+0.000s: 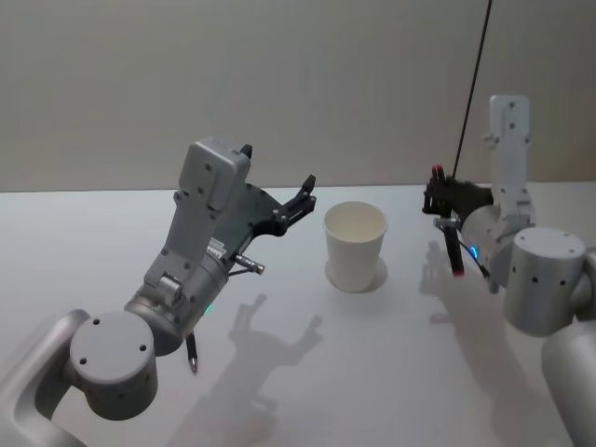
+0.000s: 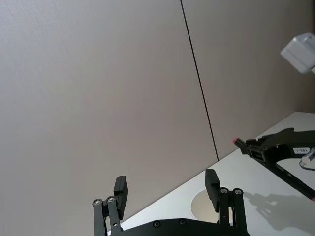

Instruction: Place the pen into the pen holder.

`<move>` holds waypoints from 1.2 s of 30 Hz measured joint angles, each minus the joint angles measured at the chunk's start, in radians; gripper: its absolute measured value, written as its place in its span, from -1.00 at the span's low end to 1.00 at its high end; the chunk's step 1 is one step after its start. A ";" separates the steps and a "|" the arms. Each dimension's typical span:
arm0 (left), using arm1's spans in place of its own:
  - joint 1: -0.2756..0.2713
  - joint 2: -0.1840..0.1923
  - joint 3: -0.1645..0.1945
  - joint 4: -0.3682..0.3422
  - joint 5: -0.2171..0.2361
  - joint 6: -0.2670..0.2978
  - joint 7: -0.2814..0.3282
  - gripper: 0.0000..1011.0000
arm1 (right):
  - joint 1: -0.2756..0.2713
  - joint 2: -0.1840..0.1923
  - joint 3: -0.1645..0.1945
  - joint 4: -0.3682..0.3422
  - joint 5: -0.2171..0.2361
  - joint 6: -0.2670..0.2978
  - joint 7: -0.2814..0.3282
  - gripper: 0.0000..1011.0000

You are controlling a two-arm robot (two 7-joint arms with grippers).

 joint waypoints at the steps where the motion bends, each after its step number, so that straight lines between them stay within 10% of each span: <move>1: 0.000 0.000 0.000 0.000 0.000 0.000 0.000 0.99 | -0.002 0.001 0.000 -0.005 -0.001 -0.013 0.007 -0.65; 18: 0.000 0.000 0.000 0.000 0.000 0.000 0.000 0.99 | -0.017 0.010 -0.004 -0.032 0.005 -0.278 0.130 -0.65; 36: 0.000 0.000 0.000 0.000 0.000 0.000 0.000 0.99 | 0.073 -0.028 -0.030 0.162 0.050 -0.616 0.234 -0.65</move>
